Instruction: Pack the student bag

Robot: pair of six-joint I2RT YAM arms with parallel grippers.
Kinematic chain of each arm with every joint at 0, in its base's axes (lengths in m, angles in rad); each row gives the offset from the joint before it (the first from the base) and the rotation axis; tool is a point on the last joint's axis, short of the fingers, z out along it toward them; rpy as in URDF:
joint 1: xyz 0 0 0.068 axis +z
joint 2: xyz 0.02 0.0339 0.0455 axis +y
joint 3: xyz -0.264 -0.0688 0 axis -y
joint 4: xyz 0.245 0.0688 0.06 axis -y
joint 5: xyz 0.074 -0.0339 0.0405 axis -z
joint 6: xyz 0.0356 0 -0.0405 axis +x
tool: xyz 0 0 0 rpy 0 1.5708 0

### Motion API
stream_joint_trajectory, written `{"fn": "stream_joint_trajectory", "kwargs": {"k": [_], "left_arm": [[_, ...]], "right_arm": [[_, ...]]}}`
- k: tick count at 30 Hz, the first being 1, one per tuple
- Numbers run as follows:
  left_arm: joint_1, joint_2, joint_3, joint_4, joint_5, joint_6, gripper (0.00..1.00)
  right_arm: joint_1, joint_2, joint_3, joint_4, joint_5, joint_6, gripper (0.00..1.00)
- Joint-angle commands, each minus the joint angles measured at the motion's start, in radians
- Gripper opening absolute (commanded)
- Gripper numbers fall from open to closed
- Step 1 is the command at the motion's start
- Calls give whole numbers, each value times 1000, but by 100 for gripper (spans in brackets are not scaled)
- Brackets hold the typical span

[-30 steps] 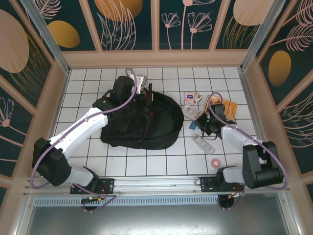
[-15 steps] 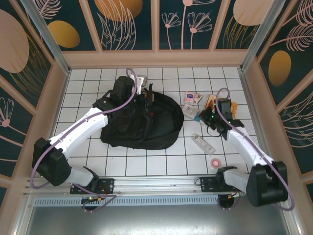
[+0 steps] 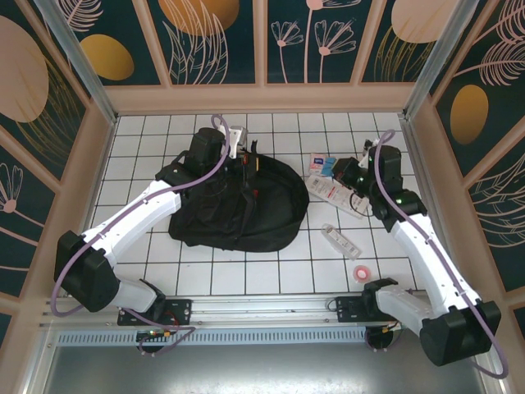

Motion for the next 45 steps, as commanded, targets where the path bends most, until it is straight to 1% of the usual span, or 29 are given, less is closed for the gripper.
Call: {"fn": "stream_joint_trajectory", "kwargs": {"k": [1, 5, 10, 14, 19, 21, 22, 23, 24, 25, 27, 29, 33, 38, 41, 44, 45], "left_arm": [[-5, -27, 44, 45, 35, -15, 0], [-5, -38, 47, 45, 32, -17, 0], [-4, -46, 55, 45, 32, -18, 0], [-4, -52, 67, 40, 19, -13, 0], [-5, -55, 88, 42, 35, -22, 0], [-5, -64, 87, 44, 22, -22, 0], [-4, -69, 85, 42, 17, -21, 0], [-4, -73, 84, 39, 11, -20, 0], [-4, -77, 82, 35, 4, -17, 0], [-6, -81, 81, 29, -2, -15, 0], [-5, -91, 76, 18, -16, -10, 0], [-4, -102, 68, 9, -33, -1, 0], [-4, -123, 43, 11, -67, 13, 0], [-4, -101, 30, 21, -67, 18, 0], [-5, -77, 33, 28, -56, 21, 0], [-4, -45, 43, 18, -70, 28, 0], [-5, -45, 38, 17, -97, 27, 0]], "right_arm": [[55, 47, 62, 0, -22, -28, 0], [128, 116, 90, 37, -12, -8, 0], [179, 223, 116, 86, -55, 18, 0], [245, 319, 127, 143, -79, 40, 0], [337, 512, 212, 228, -118, 97, 0], [363, 604, 255, 273, -162, 129, 0], [368, 638, 266, 303, -189, 146, 2], [374, 670, 277, 325, -210, 163, 24], [379, 694, 293, 321, -207, 170, 42], [381, 705, 309, 300, -186, 168, 52], [378, 700, 318, 247, -129, 148, 66], [365, 670, 303, 218, -96, 124, 69], [350, 598, 291, 135, -70, 46, 68], [332, 405, 242, 23, 36, -44, 66], [299, 289, 187, -81, 110, -29, 65], [273, 213, 118, -165, 113, -15, 65], [273, 194, 106, -209, 129, -10, 65]]}}
